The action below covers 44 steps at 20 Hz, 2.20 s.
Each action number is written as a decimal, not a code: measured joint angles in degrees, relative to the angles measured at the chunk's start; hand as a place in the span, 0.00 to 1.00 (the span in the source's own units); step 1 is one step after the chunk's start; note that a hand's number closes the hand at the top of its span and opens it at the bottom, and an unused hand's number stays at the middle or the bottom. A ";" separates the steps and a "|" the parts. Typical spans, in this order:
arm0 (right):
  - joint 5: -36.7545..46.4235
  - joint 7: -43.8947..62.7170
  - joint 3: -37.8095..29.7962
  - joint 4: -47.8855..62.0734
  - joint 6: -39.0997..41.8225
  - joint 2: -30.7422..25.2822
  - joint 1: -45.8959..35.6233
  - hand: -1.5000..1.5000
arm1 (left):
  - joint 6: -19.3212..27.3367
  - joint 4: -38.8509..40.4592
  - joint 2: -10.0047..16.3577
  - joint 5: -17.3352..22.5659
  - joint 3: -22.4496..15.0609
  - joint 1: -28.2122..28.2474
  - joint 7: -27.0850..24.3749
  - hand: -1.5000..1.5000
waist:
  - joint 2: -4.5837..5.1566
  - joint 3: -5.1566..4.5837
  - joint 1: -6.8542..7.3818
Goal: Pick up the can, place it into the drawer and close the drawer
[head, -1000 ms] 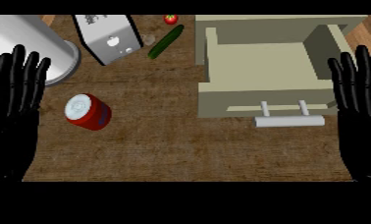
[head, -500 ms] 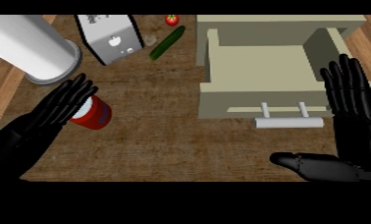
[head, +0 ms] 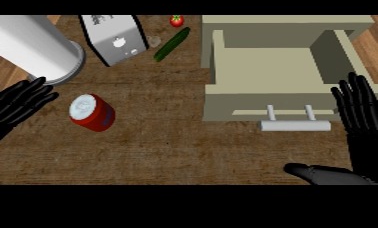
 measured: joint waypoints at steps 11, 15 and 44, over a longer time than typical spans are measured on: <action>-3.26 -3.92 -4.35 -0.71 4.71 -0.61 5.02 0.00 | -2.70 8.50 -0.13 1.84 3.66 -4.12 4.74 0.00 | -0.05 0.02 -0.01; -2.09 -4.15 -3.55 -1.81 5.22 0.58 6.65 0.00 | -4.37 12.21 -1.95 -2.12 4.47 -6.55 3.59 0.00 | -0.04 0.01 -0.06; -2.87 -8.61 -8.98 1.83 11.25 2.23 7.23 0.00 | -0.74 45.92 -8.43 -40.13 3.09 -17.17 -27.97 0.00 | 0.07 -0.03 -0.32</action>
